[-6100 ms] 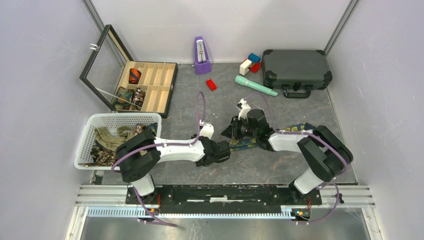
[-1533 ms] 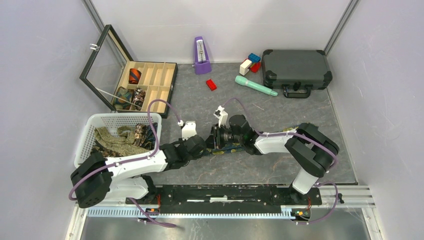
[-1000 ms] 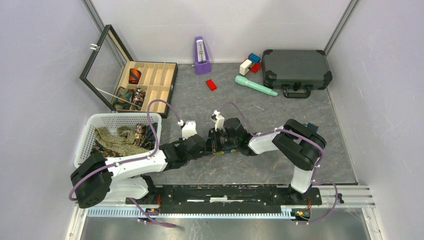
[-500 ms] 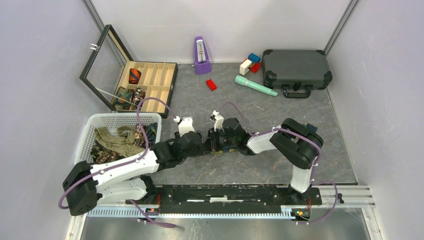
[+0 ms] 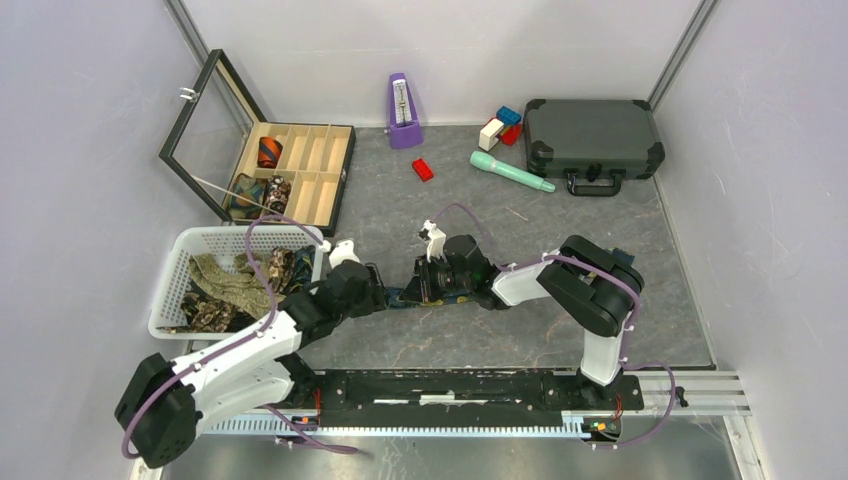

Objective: Roll the ties
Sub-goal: Roll the tie at the center of the board.

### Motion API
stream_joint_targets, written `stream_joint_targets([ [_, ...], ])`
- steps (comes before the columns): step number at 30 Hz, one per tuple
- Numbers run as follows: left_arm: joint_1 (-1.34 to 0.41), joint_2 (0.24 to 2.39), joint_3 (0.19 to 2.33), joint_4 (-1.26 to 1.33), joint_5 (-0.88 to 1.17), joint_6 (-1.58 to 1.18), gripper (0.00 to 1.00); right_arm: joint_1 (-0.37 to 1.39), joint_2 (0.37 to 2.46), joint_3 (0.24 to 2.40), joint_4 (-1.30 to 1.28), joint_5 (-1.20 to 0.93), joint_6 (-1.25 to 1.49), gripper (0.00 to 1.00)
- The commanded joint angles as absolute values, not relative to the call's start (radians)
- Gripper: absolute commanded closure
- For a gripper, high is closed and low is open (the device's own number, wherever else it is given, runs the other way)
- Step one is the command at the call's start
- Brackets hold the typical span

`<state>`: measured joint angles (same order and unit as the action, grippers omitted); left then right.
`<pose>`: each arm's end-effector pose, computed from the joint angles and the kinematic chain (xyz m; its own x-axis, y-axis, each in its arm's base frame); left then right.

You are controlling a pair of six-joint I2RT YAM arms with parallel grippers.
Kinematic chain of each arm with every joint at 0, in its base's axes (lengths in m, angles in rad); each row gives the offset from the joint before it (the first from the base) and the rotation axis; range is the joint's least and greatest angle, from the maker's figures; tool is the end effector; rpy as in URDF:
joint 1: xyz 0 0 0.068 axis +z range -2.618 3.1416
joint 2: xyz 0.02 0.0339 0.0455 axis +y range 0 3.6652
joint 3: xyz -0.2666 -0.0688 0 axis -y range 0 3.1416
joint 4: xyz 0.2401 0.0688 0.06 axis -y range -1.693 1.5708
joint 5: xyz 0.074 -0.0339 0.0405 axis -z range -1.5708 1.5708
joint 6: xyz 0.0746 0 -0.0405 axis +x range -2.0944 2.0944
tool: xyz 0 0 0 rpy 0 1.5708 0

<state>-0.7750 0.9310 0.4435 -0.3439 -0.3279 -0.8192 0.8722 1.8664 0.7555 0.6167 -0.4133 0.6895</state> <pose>0.1586 -0.1217 0.1611 -0.7311 -0.2521 -0.6340 -0.0392 0.9432 -0.3298 0.2236 0.3128 0.1125 -0.8262 -0.0778 -0.5581 -0.5225 0.4766 0.7070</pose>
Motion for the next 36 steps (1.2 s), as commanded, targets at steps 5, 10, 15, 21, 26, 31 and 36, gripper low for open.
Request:
stream_joint_targets([
  [5,-0.627,0.835,0.334,-0.122,-0.034,-0.73,0.32,0.865,1.897,0.788,0.601,-0.396,0.654,0.8],
  [10,-0.569,0.835,0.245,-0.006,0.061,-0.737,0.36,0.862,1.903,0.8,0.591,-0.399,0.649,0.8],
  [15,-0.536,0.858,0.187,0.097,0.089,-0.756,0.38,0.859,1.909,0.811,0.577,-0.4,0.642,0.8],
  [21,-0.519,0.862,0.149,0.191,0.118,-0.764,0.38,0.857,1.922,0.818,0.572,-0.404,0.638,0.8],
  [26,-0.508,0.876,0.144,0.21,0.094,-0.743,0.29,0.856,1.929,0.829,0.568,-0.407,0.636,0.8],
  [31,-0.496,0.903,0.151,0.201,0.022,-0.768,0.23,0.855,1.935,0.838,0.561,-0.41,0.632,0.8],
  [36,-0.494,0.908,0.139,0.253,0.006,-0.765,0.25,0.85,1.942,0.842,0.561,-0.414,0.633,0.8],
])
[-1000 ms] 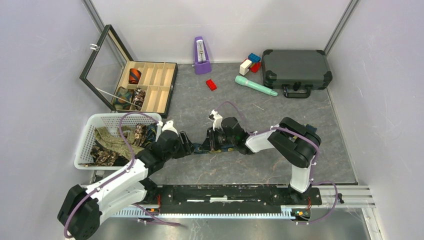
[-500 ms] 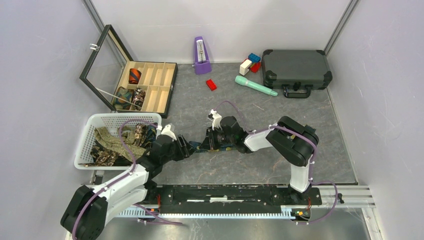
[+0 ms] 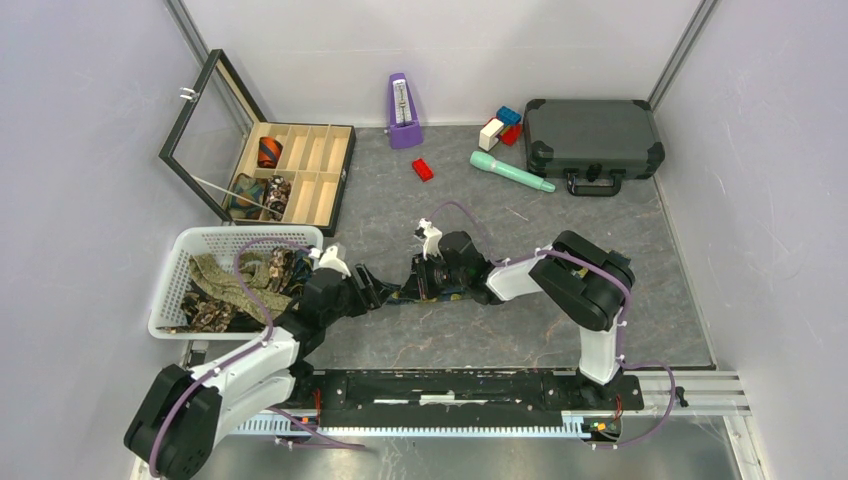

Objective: Roll the ties
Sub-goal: Roll the tie at the center of the board.

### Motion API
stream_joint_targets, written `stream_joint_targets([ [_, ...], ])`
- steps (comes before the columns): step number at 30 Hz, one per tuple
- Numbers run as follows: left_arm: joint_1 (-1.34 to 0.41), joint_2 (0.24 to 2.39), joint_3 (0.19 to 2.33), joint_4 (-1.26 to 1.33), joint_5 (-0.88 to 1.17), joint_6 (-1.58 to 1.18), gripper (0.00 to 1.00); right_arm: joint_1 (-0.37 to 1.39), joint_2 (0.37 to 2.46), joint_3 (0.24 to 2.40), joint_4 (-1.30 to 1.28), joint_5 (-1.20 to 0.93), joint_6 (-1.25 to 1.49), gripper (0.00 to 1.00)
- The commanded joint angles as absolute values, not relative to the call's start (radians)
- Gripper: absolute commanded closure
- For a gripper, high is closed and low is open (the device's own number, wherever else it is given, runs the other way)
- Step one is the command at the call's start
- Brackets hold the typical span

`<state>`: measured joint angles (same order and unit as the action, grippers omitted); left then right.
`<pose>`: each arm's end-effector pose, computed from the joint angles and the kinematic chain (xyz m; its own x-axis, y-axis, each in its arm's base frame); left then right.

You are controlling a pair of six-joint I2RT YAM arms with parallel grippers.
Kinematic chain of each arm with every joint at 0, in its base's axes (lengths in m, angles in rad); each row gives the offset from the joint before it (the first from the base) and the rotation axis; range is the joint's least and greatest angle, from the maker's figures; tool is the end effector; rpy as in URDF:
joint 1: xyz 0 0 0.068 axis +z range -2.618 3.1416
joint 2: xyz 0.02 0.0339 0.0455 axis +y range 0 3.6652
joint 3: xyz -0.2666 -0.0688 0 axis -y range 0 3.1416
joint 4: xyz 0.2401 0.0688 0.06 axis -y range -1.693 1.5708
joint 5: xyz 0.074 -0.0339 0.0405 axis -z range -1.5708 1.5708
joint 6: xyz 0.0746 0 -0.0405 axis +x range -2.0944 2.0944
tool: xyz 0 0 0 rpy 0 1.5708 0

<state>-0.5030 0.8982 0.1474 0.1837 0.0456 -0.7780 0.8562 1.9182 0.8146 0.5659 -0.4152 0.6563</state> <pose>0.1698 -0.0973 0.1223 -0.6969 -0.4168 -0.5836 0.0367 0.7920 -0.6094 0.2359 0.3178 0.1040 -0.8262 -0.1003 -0.5544 -0.5227 0.5038 0.6878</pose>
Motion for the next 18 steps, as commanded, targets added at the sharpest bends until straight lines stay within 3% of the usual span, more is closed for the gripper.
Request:
stream_joint_targets([
  [1,-0.494,0.912,0.138,0.263,0.011,-0.761,0.27,0.847,1.942,0.843,0.562,-0.414,0.633,0.8],
  [14,-0.494,1.021,0.122,0.434,0.06,-0.744,0.41,0.833,1.954,0.852,0.553,-0.426,0.627,0.8],
  [18,-0.494,1.066,0.115,0.499,0.084,-0.742,0.53,0.83,1.957,0.856,0.549,-0.428,0.624,0.8],
])
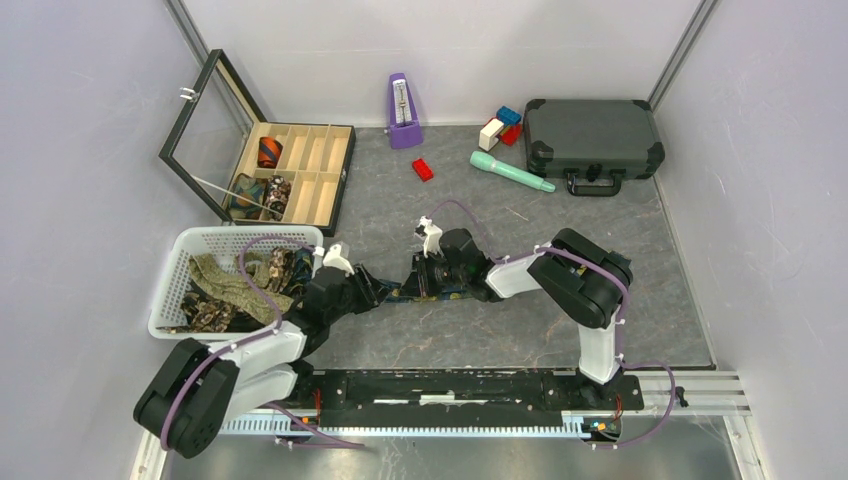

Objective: Roll the ties
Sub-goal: Roll the tie at the center of the board.

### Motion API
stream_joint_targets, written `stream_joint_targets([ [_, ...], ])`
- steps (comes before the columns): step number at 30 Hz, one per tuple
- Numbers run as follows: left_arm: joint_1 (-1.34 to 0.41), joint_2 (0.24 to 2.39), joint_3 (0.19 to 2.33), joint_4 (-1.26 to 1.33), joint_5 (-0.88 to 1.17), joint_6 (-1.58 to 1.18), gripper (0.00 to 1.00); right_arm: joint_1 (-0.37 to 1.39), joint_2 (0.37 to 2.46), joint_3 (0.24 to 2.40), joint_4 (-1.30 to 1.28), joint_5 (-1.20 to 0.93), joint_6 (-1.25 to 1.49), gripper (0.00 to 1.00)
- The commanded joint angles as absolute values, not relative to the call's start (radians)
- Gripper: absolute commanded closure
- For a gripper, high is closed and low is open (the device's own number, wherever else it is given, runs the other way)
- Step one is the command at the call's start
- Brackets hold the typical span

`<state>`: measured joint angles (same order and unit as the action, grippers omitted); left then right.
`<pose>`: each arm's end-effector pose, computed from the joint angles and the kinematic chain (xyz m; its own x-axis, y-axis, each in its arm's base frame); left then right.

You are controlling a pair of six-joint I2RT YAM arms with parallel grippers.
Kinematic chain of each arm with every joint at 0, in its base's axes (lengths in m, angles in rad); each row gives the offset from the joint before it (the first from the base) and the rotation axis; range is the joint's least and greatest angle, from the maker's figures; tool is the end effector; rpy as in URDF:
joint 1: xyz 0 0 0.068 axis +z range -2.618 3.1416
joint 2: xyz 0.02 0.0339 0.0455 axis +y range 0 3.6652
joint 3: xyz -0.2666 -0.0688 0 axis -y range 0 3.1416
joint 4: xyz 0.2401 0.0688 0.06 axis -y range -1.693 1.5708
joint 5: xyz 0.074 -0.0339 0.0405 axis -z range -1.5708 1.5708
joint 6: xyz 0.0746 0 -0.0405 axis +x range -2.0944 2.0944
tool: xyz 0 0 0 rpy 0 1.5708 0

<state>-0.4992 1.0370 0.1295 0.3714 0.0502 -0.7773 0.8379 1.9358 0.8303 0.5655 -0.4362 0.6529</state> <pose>0.1801 -0.1024 0.1149 -0.6816 -0.4262 -0.5948 0.0533 0.7818 -0.6212 0.2428 0.3169 0.1021 -0.8297 -0.0988 -0.5493 -0.5187 0.4999 0.6936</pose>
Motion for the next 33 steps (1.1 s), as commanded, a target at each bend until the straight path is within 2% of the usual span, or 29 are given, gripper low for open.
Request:
stream_joint_targets([
  [1,-0.495,1.074,0.114,0.512,0.089,-0.74,0.58,0.83,1.956,0.856,0.548,-0.43,0.623,0.8],
  [9,-0.498,1.087,0.163,0.468,0.106,-0.697,0.87,0.824,1.929,0.874,0.52,-0.442,0.61,0.77],
  [19,-0.537,1.051,0.268,0.194,0.005,-0.683,0.97,0.82,1.793,0.852,0.445,-0.415,0.557,0.64],
  [33,-0.681,1.023,0.379,-0.09,-0.232,-0.76,0.98,0.834,1.77,0.828,0.465,-0.393,0.571,0.64],
])
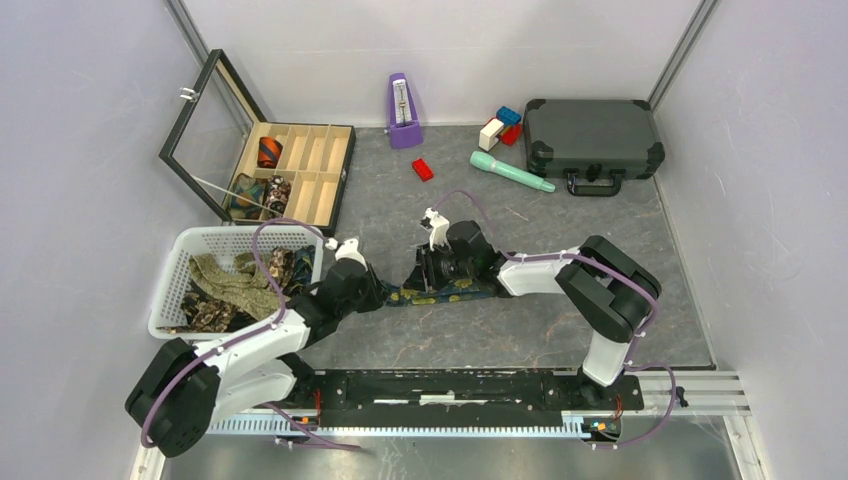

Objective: Roll the ties
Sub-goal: Roll the tie at the center of the board.

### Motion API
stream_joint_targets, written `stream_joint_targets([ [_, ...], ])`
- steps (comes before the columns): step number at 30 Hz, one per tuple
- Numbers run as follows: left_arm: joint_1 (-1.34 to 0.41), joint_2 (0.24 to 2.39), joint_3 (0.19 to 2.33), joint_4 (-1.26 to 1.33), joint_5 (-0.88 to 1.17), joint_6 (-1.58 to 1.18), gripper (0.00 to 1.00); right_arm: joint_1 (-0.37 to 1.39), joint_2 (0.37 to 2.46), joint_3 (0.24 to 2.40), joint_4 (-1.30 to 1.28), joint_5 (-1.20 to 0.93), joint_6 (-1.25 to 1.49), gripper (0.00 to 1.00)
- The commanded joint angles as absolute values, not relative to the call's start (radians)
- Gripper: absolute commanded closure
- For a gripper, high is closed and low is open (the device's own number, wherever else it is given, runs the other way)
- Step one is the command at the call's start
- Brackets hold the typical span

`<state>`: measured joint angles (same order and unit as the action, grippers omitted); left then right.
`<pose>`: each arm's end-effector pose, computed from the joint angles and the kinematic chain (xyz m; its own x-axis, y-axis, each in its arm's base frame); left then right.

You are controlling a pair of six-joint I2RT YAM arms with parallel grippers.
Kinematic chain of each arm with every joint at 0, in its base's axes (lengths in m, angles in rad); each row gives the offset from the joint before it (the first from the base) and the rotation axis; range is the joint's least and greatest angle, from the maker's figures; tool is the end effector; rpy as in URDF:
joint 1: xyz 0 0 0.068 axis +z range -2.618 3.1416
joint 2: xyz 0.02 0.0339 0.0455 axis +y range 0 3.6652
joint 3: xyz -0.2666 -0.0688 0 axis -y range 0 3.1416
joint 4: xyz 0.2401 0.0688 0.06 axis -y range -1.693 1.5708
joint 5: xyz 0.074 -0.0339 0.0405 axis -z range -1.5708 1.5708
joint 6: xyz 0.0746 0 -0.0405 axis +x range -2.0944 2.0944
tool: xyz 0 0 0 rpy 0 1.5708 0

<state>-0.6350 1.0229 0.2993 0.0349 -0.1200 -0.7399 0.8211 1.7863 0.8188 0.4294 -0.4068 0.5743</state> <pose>0.1785 -0.1204 0.1330 -0.7248 -0.2974 -0.6215 0.0350 0.8850 -0.4644 0.2408 0.3019 0.1372 -0.7841 -0.1100 -0.6108 -0.5690 0.5204 0.6367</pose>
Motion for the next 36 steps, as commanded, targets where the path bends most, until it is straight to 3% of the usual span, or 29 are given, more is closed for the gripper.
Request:
stream_joint_targets([
  [1,-0.694,1.022,0.391,-0.111,-0.252,-0.761,0.98,0.835,1.779,0.84,0.456,-0.389,0.563,0.65],
  [24,-0.744,1.025,0.428,-0.184,-0.323,-0.752,0.98,0.858,1.769,0.764,0.431,-0.266,0.544,0.7],
  [36,-0.777,1.067,0.477,-0.228,-0.38,-0.755,0.98,0.903,1.749,0.795,0.524,-0.331,0.611,0.73],
])
